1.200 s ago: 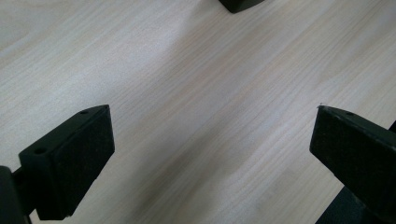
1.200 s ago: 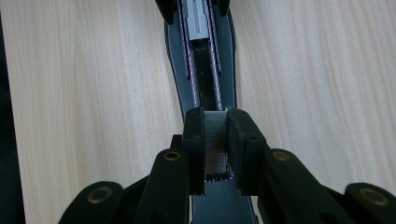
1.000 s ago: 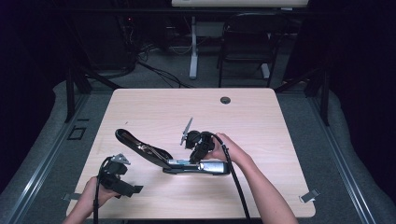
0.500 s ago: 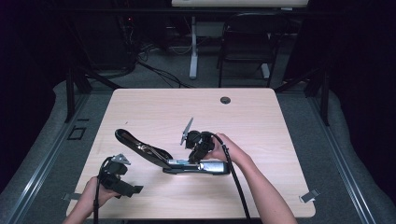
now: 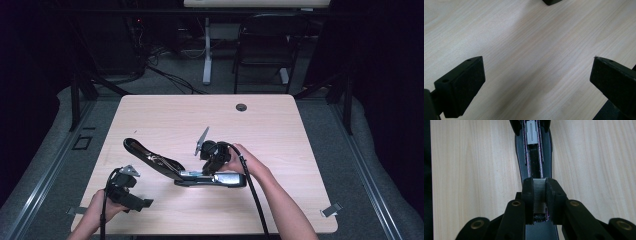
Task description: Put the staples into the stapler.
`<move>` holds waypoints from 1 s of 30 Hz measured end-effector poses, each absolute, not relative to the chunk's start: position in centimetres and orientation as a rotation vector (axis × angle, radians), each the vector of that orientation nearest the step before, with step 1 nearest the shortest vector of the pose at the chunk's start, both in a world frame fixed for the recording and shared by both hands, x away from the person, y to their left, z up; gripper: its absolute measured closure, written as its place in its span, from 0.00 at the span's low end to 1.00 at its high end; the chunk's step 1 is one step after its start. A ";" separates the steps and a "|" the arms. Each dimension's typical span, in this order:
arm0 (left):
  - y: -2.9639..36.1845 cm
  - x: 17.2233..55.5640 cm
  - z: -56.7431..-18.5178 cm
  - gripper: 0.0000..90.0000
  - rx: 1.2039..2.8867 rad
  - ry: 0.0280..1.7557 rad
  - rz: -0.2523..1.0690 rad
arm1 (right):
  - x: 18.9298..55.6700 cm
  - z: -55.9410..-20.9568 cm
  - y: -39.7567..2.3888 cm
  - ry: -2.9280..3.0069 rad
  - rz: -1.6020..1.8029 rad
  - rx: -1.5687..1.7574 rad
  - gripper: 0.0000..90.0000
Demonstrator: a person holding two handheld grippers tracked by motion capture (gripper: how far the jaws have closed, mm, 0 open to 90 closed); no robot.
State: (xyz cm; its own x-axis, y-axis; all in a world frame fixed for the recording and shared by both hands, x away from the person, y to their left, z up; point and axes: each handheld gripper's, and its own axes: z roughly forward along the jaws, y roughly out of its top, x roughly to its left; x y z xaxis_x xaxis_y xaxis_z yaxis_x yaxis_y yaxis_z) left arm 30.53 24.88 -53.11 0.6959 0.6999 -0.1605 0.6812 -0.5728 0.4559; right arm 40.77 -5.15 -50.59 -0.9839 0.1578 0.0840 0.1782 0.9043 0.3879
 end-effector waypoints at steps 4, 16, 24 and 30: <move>24.8 30.6 -53.1 0.00 2.417 1.060 0.049 | 40.9 -50.5 -5.5 -2.994 -0.663 -0.278 0.87; 24.8 30.6 -53.2 0.00 2.423 1.060 0.043 | 41.0 -50.8 -5.8 -2.979 -0.675 -0.259 0.87; 24.8 30.6 -53.2 0.00 2.428 1.058 0.046 | 40.9 -50.9 -5.7 -2.992 -0.673 -0.254 0.86; 24.8 30.6 -53.2 0.00 2.428 1.058 0.045 | 40.5 -50.8 -5.1 -3.044 -0.609 -0.222 0.86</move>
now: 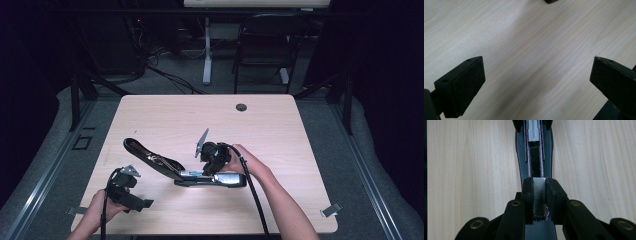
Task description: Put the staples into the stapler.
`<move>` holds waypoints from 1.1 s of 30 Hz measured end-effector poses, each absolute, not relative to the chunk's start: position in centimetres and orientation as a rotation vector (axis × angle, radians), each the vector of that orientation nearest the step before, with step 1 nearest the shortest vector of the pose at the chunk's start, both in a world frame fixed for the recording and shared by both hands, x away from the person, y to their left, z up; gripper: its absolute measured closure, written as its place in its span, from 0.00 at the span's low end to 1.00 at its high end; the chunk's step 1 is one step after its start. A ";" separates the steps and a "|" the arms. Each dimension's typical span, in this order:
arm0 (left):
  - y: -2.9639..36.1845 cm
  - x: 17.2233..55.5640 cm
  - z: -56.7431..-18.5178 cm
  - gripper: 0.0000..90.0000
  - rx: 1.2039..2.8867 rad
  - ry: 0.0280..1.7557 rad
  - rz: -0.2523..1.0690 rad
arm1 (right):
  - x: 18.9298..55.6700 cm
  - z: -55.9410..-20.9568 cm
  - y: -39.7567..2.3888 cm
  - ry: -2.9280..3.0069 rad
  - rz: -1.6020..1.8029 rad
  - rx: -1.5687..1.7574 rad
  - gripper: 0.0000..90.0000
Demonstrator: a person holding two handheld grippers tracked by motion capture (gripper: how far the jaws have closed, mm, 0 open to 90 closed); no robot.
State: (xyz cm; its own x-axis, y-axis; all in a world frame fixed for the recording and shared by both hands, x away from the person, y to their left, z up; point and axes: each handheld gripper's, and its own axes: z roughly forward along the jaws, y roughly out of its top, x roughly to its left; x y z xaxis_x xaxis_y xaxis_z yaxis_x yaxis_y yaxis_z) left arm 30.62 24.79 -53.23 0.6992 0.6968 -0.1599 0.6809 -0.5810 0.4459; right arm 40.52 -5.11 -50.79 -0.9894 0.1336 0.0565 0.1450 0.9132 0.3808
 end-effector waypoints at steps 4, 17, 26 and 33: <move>24.8 30.6 -53.2 0.00 2.425 1.060 0.043 | 40.6 -50.8 -5.2 -3.040 -0.611 -0.229 0.86; 24.8 30.6 -53.2 0.00 2.431 1.057 0.044 | 40.5 -50.7 -5.1 -3.047 -0.592 -0.209 0.86; 24.7 30.6 -53.3 0.00 2.430 1.061 0.040 | 40.3 -50.6 -4.7 -3.068 -0.560 -0.166 0.86; 24.7 30.6 -53.3 0.00 2.430 1.059 0.041 | 40.2 -50.5 -4.4 -3.093 -0.524 -0.144 0.86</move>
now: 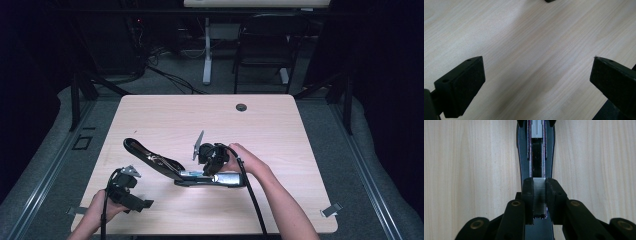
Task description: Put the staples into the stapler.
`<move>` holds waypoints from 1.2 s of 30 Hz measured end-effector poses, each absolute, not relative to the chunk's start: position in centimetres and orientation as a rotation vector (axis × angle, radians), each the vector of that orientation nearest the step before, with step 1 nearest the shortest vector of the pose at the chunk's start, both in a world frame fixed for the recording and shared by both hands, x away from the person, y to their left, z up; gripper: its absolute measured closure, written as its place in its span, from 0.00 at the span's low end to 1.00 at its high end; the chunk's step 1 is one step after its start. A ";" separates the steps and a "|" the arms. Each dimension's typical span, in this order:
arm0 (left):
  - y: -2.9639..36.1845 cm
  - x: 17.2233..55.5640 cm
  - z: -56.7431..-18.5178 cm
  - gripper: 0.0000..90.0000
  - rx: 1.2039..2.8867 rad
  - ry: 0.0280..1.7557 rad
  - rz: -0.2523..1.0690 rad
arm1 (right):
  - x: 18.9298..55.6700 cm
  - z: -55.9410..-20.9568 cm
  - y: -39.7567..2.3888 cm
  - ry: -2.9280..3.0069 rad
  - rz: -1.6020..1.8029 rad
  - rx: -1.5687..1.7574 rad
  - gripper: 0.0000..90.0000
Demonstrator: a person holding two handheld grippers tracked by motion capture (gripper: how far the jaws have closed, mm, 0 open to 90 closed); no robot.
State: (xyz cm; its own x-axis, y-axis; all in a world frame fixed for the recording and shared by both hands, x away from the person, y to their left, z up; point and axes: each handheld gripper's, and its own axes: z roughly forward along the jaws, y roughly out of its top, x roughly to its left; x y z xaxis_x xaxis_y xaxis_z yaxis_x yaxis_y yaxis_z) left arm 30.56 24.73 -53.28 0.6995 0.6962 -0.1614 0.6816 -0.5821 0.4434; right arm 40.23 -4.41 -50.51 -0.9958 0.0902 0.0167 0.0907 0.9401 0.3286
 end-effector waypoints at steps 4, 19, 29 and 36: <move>24.7 30.6 -53.3 0.00 2.430 1.061 0.038 | 40.2 -50.6 -4.5 -3.075 -0.532 -0.152 0.86; 24.7 30.6 -53.3 0.00 2.434 1.060 0.034 | 40.3 -50.5 -4.5 -3.081 -0.528 -0.145 0.83; 24.7 30.6 -53.4 0.00 2.437 1.058 0.035 | 40.3 -50.7 -4.6 -3.079 -0.535 -0.153 0.83; 24.7 30.6 -53.4 0.00 2.435 1.058 0.037 | 40.0 -50.4 -4.8 -3.098 -0.526 -0.139 0.85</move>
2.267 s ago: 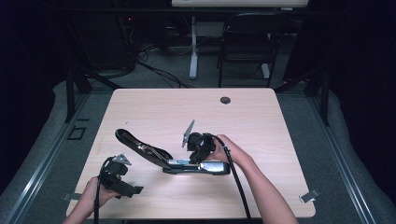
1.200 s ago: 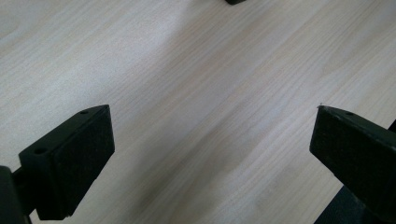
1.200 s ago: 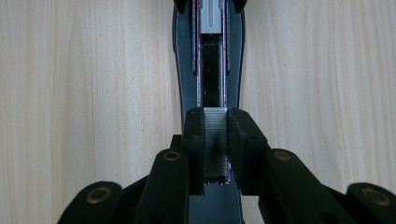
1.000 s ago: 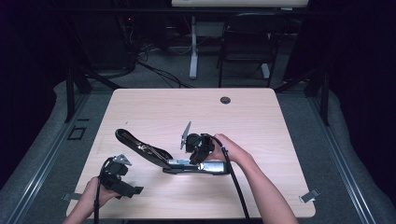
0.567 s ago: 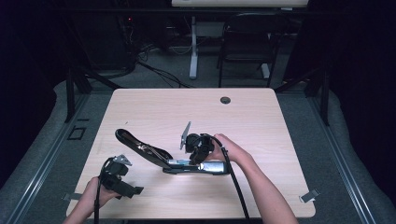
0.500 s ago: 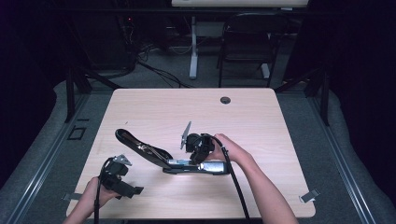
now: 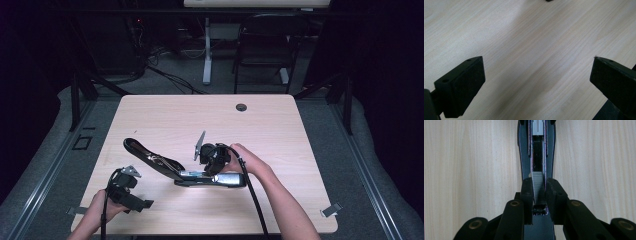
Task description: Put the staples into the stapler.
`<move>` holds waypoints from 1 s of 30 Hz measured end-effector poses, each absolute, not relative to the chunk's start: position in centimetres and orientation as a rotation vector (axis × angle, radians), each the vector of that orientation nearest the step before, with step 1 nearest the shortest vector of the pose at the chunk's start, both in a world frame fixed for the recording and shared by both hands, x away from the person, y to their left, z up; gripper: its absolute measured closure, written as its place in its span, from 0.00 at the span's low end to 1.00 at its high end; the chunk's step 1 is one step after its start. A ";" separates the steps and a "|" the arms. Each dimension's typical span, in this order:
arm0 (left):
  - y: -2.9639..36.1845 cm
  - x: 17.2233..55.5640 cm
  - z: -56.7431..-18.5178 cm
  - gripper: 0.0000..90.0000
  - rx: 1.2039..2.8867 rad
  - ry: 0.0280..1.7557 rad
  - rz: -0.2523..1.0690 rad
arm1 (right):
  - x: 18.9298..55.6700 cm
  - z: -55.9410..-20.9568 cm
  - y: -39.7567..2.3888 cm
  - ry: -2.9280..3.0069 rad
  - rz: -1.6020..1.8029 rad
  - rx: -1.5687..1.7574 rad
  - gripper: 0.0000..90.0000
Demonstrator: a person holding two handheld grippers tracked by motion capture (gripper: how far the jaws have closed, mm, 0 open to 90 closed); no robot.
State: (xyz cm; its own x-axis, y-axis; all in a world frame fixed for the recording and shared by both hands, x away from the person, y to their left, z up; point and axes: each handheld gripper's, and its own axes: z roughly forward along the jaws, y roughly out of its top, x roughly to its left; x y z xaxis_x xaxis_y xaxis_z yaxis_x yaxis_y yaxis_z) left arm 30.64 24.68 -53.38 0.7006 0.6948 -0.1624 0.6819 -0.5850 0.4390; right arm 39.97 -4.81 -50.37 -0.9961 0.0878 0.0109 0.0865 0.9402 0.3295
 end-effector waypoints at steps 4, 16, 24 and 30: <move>24.7 30.6 -53.3 0.00 2.434 1.059 0.034 | 40.0 -50.4 -4.8 3.091 0.517 0.143 0.85; 24.7 30.6 -53.3 0.00 2.437 1.059 0.036 | 39.8 -50.3 -4.9 3.083 0.489 0.143 0.85; 24.7 30.6 -53.3 0.00 2.436 1.061 0.036 | 39.6 -50.3 -5.3 3.068 0.522 0.171 0.85; 24.7 30.6 -53.4 0.00 2.440 1.060 0.037 | 39.6 -50.4 -6.0 3.060 0.547 0.221 0.85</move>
